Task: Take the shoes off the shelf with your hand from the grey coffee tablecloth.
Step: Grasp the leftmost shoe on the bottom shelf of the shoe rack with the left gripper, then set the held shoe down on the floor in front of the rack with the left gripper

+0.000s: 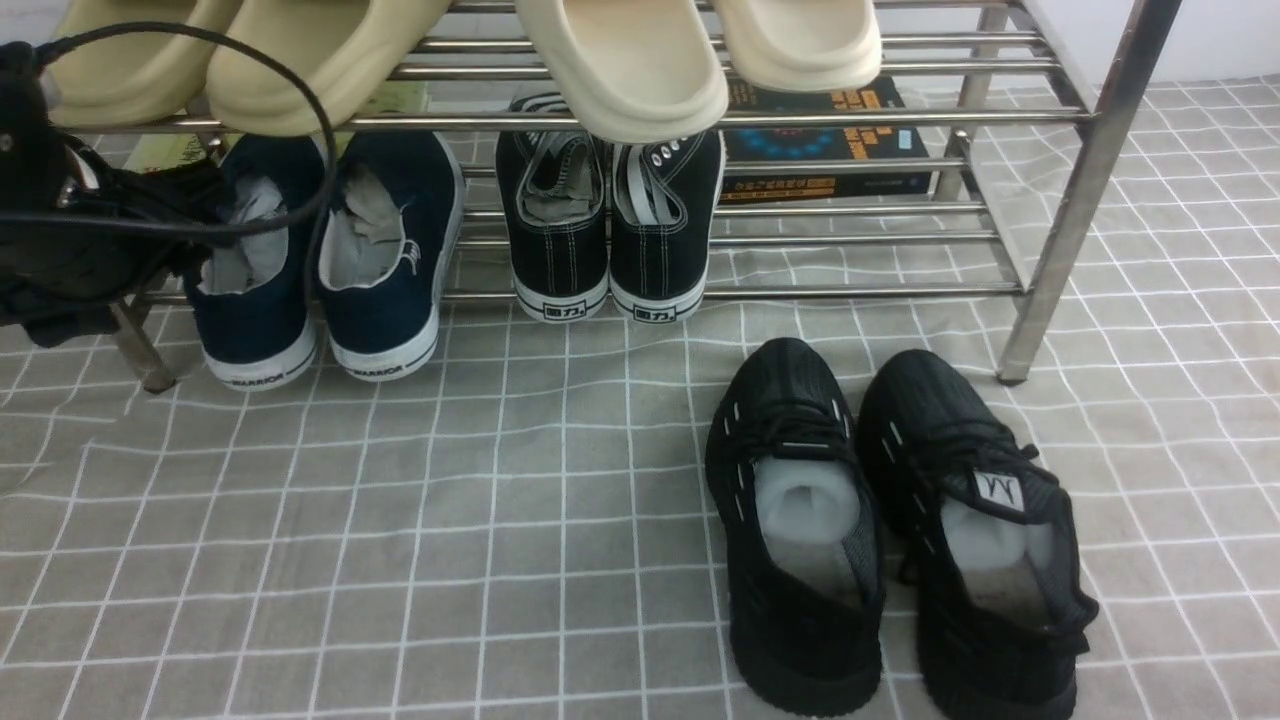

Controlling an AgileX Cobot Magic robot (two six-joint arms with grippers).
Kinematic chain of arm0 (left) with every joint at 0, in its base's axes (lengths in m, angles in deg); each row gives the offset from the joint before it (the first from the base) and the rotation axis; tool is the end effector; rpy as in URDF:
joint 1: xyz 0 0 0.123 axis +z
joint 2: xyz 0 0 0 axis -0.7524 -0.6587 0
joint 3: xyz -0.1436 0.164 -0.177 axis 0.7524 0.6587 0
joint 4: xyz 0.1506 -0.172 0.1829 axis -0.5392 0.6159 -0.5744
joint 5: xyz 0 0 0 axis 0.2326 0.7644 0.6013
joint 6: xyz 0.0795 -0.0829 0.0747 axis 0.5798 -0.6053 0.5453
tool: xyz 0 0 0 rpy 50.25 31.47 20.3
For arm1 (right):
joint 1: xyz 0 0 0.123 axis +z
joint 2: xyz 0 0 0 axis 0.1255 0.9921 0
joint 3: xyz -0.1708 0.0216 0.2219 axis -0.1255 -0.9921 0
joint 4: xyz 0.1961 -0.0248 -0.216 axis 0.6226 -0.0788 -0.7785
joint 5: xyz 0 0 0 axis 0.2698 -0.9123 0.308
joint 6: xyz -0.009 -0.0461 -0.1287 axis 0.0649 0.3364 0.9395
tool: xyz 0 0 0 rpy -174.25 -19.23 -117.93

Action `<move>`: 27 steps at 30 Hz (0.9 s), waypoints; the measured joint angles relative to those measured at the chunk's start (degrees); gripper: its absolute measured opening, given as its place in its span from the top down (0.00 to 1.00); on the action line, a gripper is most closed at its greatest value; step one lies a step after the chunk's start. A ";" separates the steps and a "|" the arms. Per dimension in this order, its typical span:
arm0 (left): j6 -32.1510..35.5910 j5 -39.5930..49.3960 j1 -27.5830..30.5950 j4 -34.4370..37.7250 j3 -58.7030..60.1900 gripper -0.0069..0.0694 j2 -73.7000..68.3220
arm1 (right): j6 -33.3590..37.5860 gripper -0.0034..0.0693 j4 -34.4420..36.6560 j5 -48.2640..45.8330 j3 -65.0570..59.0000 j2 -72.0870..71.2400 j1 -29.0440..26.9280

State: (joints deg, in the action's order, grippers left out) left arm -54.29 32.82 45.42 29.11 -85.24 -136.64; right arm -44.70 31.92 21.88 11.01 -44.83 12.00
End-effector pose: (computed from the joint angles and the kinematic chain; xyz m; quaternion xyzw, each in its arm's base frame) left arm 0.4086 0.0009 0.2325 -0.2753 0.8971 -0.0249 0.3448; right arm 0.1411 0.0141 0.1599 -0.0455 0.8054 0.0265 0.5904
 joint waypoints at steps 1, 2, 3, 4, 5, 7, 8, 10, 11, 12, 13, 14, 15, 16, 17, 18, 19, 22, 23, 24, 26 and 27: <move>0.00 -0.44 0.00 0.00 0.00 0.30 -0.36 | 0.00 0.64 0.00 0.00 0.00 0.00 0.00; 0.00 -2.55 0.00 0.00 0.00 0.30 -1.97 | 0.00 0.64 0.00 0.00 0.00 0.00 0.00; 0.00 -3.00 0.00 0.00 0.00 0.30 -2.17 | 0.00 0.64 0.00 0.00 0.00 0.00 0.00; -0.07 -4.19 0.00 -0.04 0.00 0.30 -3.20 | 0.00 0.64 0.00 0.00 0.00 0.00 0.00; -0.07 -5.20 0.00 -0.04 0.00 0.30 -3.99 | 0.00 0.63 0.00 0.00 0.00 0.00 0.00; -0.13 -6.56 0.00 -0.04 0.00 0.31 -5.54 | 0.00 0.63 0.00 0.00 0.00 0.00 0.00; -0.13 -6.72 0.00 -0.04 0.00 0.31 -5.77 | 0.00 0.63 0.00 0.00 0.00 0.00 0.00; -0.19 -7.25 0.00 -0.07 0.00 0.34 -6.61 | 0.00 0.63 0.00 0.00 0.00 0.00 0.00; -0.19 -7.33 0.00 -0.07 0.00 0.39 -7.06 | 0.00 0.63 0.00 0.00 0.00 0.00 0.00; -0.19 -7.27 0.00 -0.07 0.00 0.46 -7.26 | 0.00 0.63 0.00 0.00 0.00 0.00 0.00; -0.19 -7.27 0.00 -0.07 0.00 0.49 -7.25 | 0.00 0.63 0.00 0.00 0.00 0.00 0.00; -0.19 -6.99 0.00 -0.07 0.00 0.62 -7.25 | 0.00 0.63 0.00 0.00 0.00 0.00 0.00; -0.19 -6.92 0.00 -0.07 0.00 0.65 -7.25 | 0.00 0.63 0.00 0.00 0.00 0.00 0.00; -0.19 -6.43 0.00 -0.26 0.00 0.77 -6.95 | 0.00 0.62 0.00 0.00 0.00 0.00 0.00; -0.19 -5.88 0.05 -0.37 0.00 0.81 -6.74 | 0.00 0.63 0.00 0.00 0.00 0.00 0.00; -0.12 -5.08 0.05 -0.44 0.00 0.83 -6.49 | 0.00 0.63 0.00 0.00 0.00 0.00 0.00; 0.13 -3.61 0.12 -0.44 0.00 0.85 -5.95 | 0.00 0.63 0.00 0.00 0.00 0.00 0.00; 1.67 2.53 0.12 -0.26 0.00 0.85 -2.99 | 0.00 0.63 0.00 0.00 0.00 0.00 0.00; 2.50 6.21 0.12 -0.21 0.00 0.85 -1.56 | 0.00 0.63 0.00 0.00 0.00 0.00 0.00; 2.89 8.75 0.12 -0.14 0.00 0.85 -0.38 | 0.00 0.63 0.00 0.00 0.00 0.00 0.00; 3.28 12.69 0.12 -0.14 0.12 0.85 1.69 | 0.00 0.63 0.00 0.00 0.00 0.00 0.00; 3.41 14.82 0.12 -0.14 0.44 0.85 2.53 | 0.00 0.63 0.00 0.00 0.00 0.00 0.00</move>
State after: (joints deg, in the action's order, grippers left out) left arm -50.89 47.64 45.54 28.97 -84.80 -134.11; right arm -44.70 31.92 21.88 11.01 -44.83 12.00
